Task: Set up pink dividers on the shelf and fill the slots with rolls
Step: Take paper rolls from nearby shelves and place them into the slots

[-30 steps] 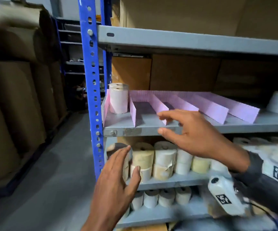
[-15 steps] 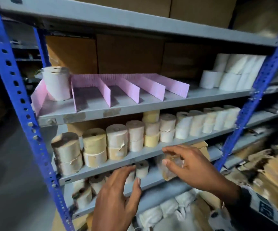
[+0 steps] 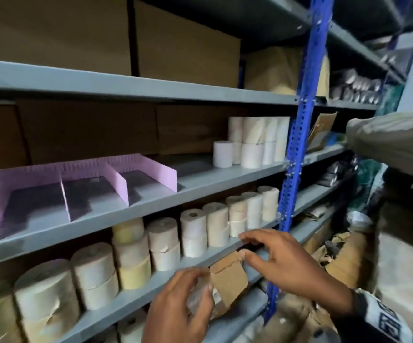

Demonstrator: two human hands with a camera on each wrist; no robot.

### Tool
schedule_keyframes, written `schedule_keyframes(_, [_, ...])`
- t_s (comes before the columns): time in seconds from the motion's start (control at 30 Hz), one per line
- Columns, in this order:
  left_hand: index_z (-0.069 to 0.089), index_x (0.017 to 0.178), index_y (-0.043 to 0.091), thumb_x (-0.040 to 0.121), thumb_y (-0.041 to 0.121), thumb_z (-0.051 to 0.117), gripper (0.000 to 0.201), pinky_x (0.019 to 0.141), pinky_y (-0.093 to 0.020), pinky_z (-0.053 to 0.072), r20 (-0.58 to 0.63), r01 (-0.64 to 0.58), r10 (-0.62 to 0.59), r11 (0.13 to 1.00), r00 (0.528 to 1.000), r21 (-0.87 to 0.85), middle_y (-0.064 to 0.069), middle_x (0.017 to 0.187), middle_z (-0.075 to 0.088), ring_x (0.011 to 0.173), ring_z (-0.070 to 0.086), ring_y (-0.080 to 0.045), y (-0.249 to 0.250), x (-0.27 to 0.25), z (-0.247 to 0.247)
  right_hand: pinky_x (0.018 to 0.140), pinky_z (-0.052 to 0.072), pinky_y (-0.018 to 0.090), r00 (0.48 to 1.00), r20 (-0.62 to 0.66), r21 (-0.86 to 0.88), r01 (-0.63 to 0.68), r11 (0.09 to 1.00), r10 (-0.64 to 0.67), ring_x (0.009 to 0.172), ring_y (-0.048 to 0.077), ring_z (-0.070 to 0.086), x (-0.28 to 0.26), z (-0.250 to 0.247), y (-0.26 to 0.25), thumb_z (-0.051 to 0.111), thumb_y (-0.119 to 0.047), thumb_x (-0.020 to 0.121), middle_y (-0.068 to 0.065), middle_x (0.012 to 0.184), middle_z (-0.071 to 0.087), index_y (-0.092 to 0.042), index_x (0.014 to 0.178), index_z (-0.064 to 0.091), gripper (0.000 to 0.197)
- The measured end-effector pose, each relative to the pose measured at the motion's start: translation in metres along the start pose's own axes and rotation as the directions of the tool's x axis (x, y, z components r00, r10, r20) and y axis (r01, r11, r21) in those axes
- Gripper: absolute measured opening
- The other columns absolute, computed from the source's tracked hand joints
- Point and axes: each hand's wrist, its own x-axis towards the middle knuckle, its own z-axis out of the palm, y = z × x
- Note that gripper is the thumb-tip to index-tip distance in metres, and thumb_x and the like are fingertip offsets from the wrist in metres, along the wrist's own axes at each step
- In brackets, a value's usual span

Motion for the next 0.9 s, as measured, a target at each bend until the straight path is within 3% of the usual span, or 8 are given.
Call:
schedule_keyframes(0.1, [0.072,0.099,0.043,0.089,0.037,0.072,0.012,0.075,-0.020,0.052,-0.022,0.051,-0.053,0.997,0.998,-0.060,0.037,0.104,0.063,0.095,0.062,0.012,0.008,0.041,0.040,0.096,0.046,0.019,0.999,-0.038,-0.004,0.008,1.000,-0.009,0.113,-0.009,0.054,0.028,-0.025,0.033,0.052,-0.064,0.083,-0.029,0.114,0.062,-0.038,0.125,0.062,0.051])
schedule_keyframes(0.17, [0.071,0.096,0.046,0.088,0.036,0.074,0.013,0.071,-0.020,0.051,-0.020,0.090,-0.092,0.993,0.996,-0.082,0.036,0.102,0.066,0.096,0.062,0.011,0.016,0.070,0.062,0.095,0.046,0.019,0.999,-0.049,-0.018,0.020,1.000,-0.021,0.111,-0.009,0.055,0.048,-0.043,0.052,0.051,-0.066,0.081,-0.031,0.109,0.060,-0.037,0.125,0.063,0.054])
schedule_keyframes(0.27, [0.072,0.099,0.042,0.089,0.041,0.070,0.010,0.077,-0.021,0.053,0.000,0.087,-0.088,0.993,0.996,-0.078,0.030,0.099,0.070,0.096,0.064,0.009,0.027,0.118,0.086,0.095,0.047,0.022,0.996,-0.071,-0.039,0.043,0.998,-0.046,0.106,-0.005,0.058,0.085,-0.065,0.072,0.048,-0.070,0.077,-0.030,0.108,0.062,-0.035,0.123,0.065,0.061])
schedule_keyframes(0.43, [0.071,0.112,0.031,0.093,0.038,0.068,0.020,0.088,-0.021,0.056,0.002,0.095,-0.095,0.991,0.996,-0.092,0.024,0.098,0.071,0.093,0.064,0.011,0.038,0.209,0.120,0.095,0.051,0.030,0.996,-0.081,-0.008,0.025,1.000,-0.026,0.106,0.003,0.063,0.162,-0.083,0.104,0.065,-0.054,0.084,-0.013,0.116,0.069,-0.028,0.124,0.066,0.048])
schedule_keyframes(0.53, [0.069,0.121,0.023,0.094,0.034,0.068,0.029,0.092,-0.032,0.057,0.007,0.169,-0.170,0.974,0.985,-0.149,0.011,0.107,0.072,0.099,0.067,-0.004,0.033,0.264,0.146,0.092,0.050,0.030,0.996,-0.086,-0.038,0.017,0.999,-0.021,0.107,0.009,0.061,0.217,-0.090,0.118,0.066,-0.050,0.087,-0.014,0.112,0.065,-0.028,0.126,0.064,0.045])
schedule_keyframes(0.67, [0.064,0.129,0.016,0.092,0.032,0.067,0.042,0.101,-0.032,0.050,-0.023,0.214,-0.217,0.971,0.976,-0.103,-0.002,0.121,0.070,0.115,0.064,-0.021,0.007,0.335,0.170,0.090,0.050,0.031,0.988,-0.138,-0.113,0.051,0.992,-0.067,0.104,0.016,0.063,0.291,-0.099,0.126,0.065,-0.044,0.088,-0.005,0.108,0.069,-0.021,0.122,0.067,0.041])
schedule_keyframes(0.8, [0.067,0.122,0.013,0.086,0.036,0.070,0.043,0.098,-0.037,0.053,-0.010,0.375,-0.383,0.910,0.924,-0.176,-0.007,0.121,0.072,0.117,0.065,-0.028,-0.030,0.404,0.186,0.085,0.043,0.023,0.993,-0.055,-0.202,0.091,0.975,-0.105,0.109,0.018,0.063,0.365,-0.091,0.131,0.063,-0.042,0.090,0.001,0.121,0.070,-0.018,0.124,0.066,0.042])
schedule_keyframes(0.9, [0.071,0.118,0.009,0.084,0.031,0.072,0.041,0.096,-0.038,0.057,0.081,0.498,-0.494,0.832,0.866,-0.243,-0.012,0.119,0.073,0.112,0.068,-0.031,-0.053,0.441,0.205,0.081,0.040,0.022,0.994,-0.003,-0.239,0.105,0.965,-0.109,0.109,0.021,0.064,0.413,-0.080,0.131,0.063,-0.041,0.090,0.003,0.120,0.071,-0.016,0.119,0.069,0.038])
